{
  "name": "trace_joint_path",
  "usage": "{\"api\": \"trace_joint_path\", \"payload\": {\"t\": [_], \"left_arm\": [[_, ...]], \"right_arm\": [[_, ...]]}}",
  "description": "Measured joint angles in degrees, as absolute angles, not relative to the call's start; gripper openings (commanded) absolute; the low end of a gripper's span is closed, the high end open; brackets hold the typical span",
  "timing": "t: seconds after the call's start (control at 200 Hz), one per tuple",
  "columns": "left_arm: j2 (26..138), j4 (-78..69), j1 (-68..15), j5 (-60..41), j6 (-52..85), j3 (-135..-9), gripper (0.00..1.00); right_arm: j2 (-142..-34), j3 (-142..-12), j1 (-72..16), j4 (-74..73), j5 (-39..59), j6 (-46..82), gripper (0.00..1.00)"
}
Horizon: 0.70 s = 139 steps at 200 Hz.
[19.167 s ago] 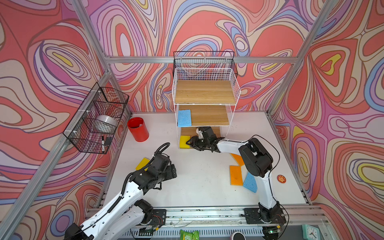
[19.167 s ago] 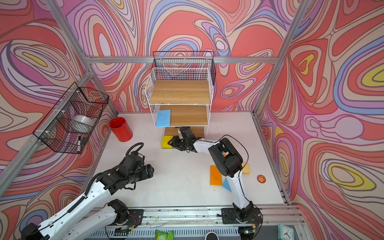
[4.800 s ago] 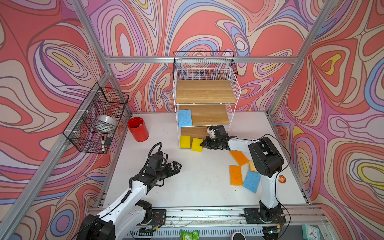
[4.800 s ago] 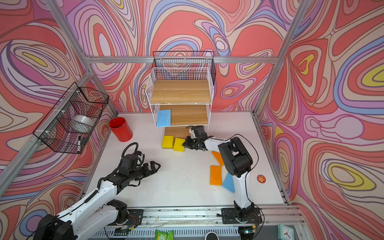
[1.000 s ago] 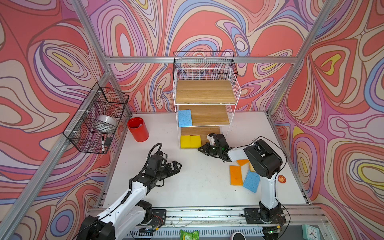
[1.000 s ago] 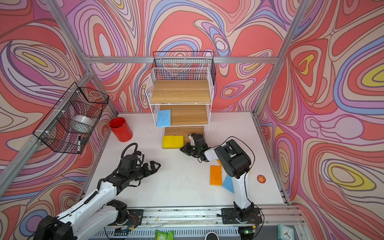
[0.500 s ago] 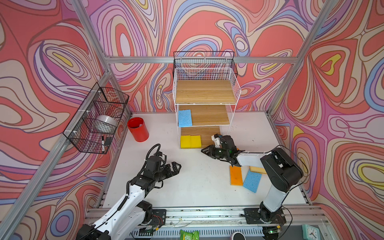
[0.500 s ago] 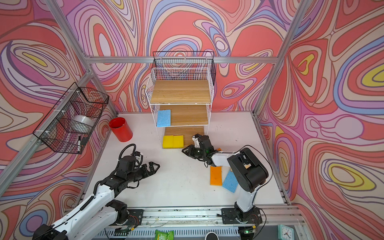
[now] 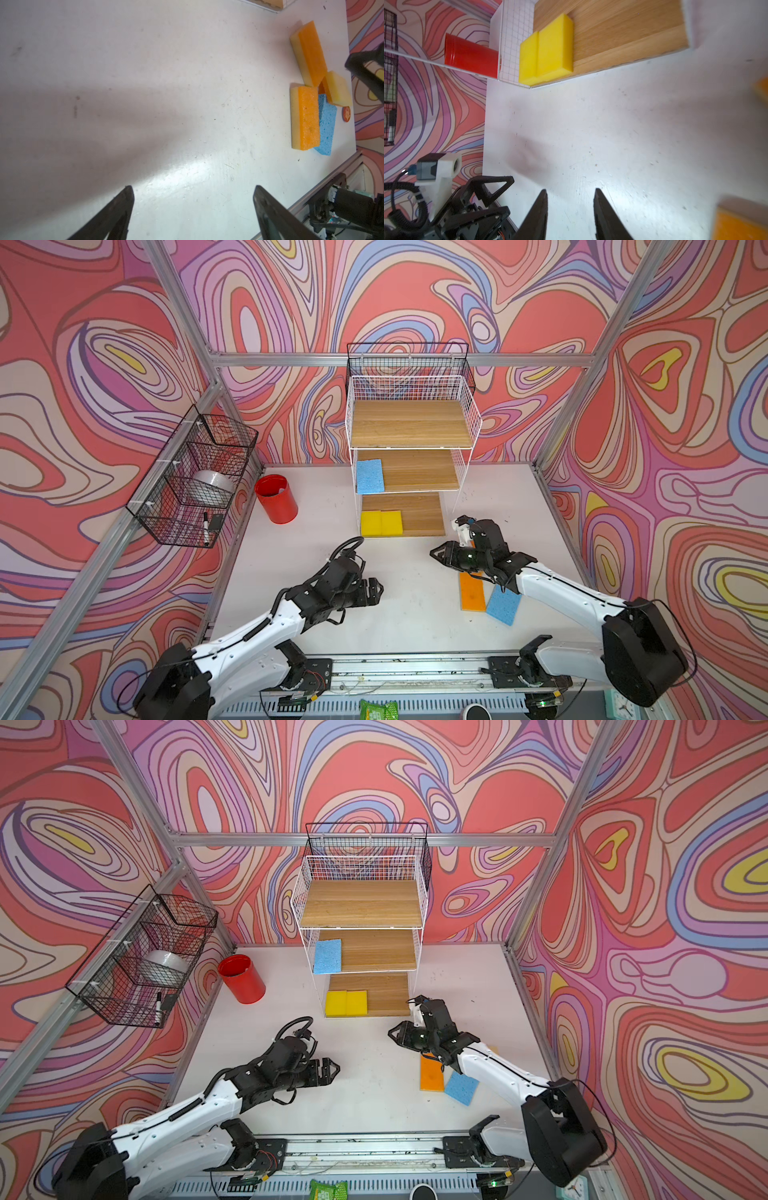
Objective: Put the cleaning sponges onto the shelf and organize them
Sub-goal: 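Withdraw the right gripper and move it over the orange scrub sponges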
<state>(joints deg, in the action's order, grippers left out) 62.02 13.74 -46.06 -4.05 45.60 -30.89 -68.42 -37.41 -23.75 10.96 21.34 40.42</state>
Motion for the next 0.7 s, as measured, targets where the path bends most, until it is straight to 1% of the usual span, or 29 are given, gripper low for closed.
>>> {"api": "trace_joint_path", "payload": {"t": [0.125,0.17,0.32,0.35,0.426,0.471,0.556,0.696], "left_arm": [[70.1,9.3,-51.4,-1.7,47.0,-35.0,0.93],[72.8,7.8,-52.8,-1.1,47.6,-35.9,0.94],[79.3,4.1,-55.7,-0.3,48.8,-37.3,0.97],[80.1,3.4,-56.0,-0.4,49.0,-37.4,0.97],[81.2,1.9,-56.2,-0.3,49.5,-37.5,0.97],[81.3,1.5,-56.2,-0.3,49.7,-37.5,0.98],[80.8,0.8,-56.2,0.1,49.8,-37.4,0.99],[75.7,-0.1,-56.2,1.8,50.9,-33.9,1.0]], "right_arm": [[-63.9,-36.1,-18.6,17.6,20.0,38.5,0.46],[-62.5,-34.7,-16.8,19.2,19.4,38.2,0.49],[-55.2,-27.8,-11.6,24.1,17.7,38.5,0.54],[-53.9,-26.8,-10.9,24.9,17.3,38.7,0.56],[-51.9,-25.8,-10.5,26.7,16.3,39.3,0.57],[-51.5,-25.8,-10.5,26.9,15.7,39.6,0.6],[-51.7,-25.7,-10.4,26.6,14.6,40.3,0.61],[-51.9,-22.8,-10.4,24.4,14.3,42.2,0.61]]}}
